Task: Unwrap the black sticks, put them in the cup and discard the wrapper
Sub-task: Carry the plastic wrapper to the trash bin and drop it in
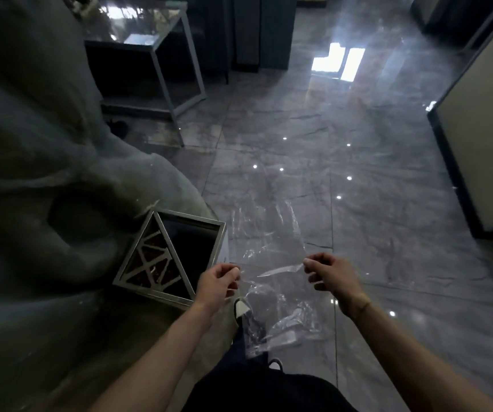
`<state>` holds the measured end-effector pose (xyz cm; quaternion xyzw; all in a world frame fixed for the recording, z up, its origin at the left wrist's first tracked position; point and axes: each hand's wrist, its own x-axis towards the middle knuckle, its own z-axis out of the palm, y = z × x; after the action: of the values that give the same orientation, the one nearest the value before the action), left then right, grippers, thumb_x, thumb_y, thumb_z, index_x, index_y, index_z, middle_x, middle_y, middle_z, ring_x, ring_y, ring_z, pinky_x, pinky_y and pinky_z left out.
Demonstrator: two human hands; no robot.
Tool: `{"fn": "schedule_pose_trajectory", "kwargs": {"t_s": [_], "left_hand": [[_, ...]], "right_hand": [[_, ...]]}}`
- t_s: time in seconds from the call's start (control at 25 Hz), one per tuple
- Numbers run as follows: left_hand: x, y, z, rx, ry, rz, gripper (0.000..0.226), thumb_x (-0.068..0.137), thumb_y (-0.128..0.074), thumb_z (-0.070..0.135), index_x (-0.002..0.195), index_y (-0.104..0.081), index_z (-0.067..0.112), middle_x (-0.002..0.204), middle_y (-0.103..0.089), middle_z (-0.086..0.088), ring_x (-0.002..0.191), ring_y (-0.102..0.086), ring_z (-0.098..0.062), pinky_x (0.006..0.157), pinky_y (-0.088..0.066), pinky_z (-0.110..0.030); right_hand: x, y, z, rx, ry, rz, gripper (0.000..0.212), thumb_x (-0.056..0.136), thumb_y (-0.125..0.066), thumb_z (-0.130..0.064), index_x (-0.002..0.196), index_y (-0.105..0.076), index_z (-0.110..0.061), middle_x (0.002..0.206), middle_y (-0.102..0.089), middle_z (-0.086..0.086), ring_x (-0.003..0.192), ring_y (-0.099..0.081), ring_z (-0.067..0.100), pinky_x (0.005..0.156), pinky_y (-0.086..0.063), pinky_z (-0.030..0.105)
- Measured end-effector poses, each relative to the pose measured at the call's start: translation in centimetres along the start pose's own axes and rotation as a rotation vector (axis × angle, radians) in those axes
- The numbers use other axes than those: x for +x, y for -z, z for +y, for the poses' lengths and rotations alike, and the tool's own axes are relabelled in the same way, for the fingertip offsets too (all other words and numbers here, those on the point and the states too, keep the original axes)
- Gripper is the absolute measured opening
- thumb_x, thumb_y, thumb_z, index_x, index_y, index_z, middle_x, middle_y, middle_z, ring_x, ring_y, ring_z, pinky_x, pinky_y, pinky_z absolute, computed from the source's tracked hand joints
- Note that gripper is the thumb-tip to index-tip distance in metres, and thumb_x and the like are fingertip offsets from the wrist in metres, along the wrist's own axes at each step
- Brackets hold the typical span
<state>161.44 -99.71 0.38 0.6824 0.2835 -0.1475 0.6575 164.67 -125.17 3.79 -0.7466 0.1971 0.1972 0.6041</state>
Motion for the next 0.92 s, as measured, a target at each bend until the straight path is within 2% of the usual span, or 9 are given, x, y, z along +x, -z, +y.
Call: {"fn": "schedule_pose_trajectory", "kwargs": {"t_s": [0.24, 0.44, 0.56, 0.68, 0.92], "left_hand": [[4.9, 2.2, 1.6, -0.180, 0.077, 0.159, 0.008, 0.092, -0.062, 0.011, 0.094, -0.070, 0.012, 0.081, -0.067, -0.008, 0.072, -0.060, -0.019, 0.065, -0.050, -0.031], [7.8, 5.4, 2.7, -0.374, 0.201, 0.242, 0.006, 0.089, -0.065, 0.007, 0.093, -0.070, 0.007, 0.073, -0.067, -0.008, 0.059, -0.059, -0.017, 0.053, -0.050, -0.026], [8.6, 7.0, 2.7, -0.454, 0.263, 0.268, 0.007, 0.088, -0.066, 0.005, 0.095, -0.068, 0.006, 0.077, -0.066, -0.009, 0.064, -0.060, -0.018, 0.055, -0.053, -0.027], [8.6, 8.0, 2.3, -0.549, 0.328, 0.314, 0.013, 0.087, -0.067, 0.004, 0.100, -0.066, 0.003, 0.083, -0.065, -0.012, 0.073, -0.060, -0.021, 0.061, -0.053, -0.030], [8.8, 7.6, 1.7, -0.714, 0.454, 0.360, 0.005, 0.088, -0.065, 0.002, 0.093, -0.064, 0.004, 0.071, -0.062, -0.009, 0.062, -0.057, -0.019, 0.053, -0.051, -0.028]], "right_hand": [[7.7, -4.7, -6.3, -0.107, 0.030, -0.115, 0.009, 0.087, -0.067, -0.020, 0.086, -0.069, -0.011, 0.069, -0.067, 0.004, 0.049, -0.057, 0.008, 0.044, -0.044, 0.020], [13.6, -10.3, -10.9, -0.231, 0.040, -0.217, 0.010, 0.086, -0.069, -0.020, 0.083, -0.069, -0.009, 0.065, -0.064, 0.004, 0.043, -0.054, 0.007, 0.040, -0.042, 0.019], [16.2, -13.4, -12.3, -0.327, 0.052, -0.288, 0.008, 0.085, -0.069, -0.017, 0.083, -0.069, -0.010, 0.069, -0.065, 0.007, 0.047, -0.056, 0.012, 0.039, -0.042, 0.019], [18.3, -16.4, -13.3, -0.443, 0.057, -0.382, 0.007, 0.085, -0.069, -0.019, 0.083, -0.069, -0.012, 0.070, -0.067, 0.006, 0.046, -0.058, 0.010, 0.039, -0.044, 0.018], [22.4, -20.3, -15.0, -0.710, 0.010, -0.597, 0.008, 0.084, -0.070, -0.019, 0.082, -0.070, -0.012, 0.070, -0.068, 0.006, 0.045, -0.061, 0.007, 0.042, -0.047, 0.018]]}}
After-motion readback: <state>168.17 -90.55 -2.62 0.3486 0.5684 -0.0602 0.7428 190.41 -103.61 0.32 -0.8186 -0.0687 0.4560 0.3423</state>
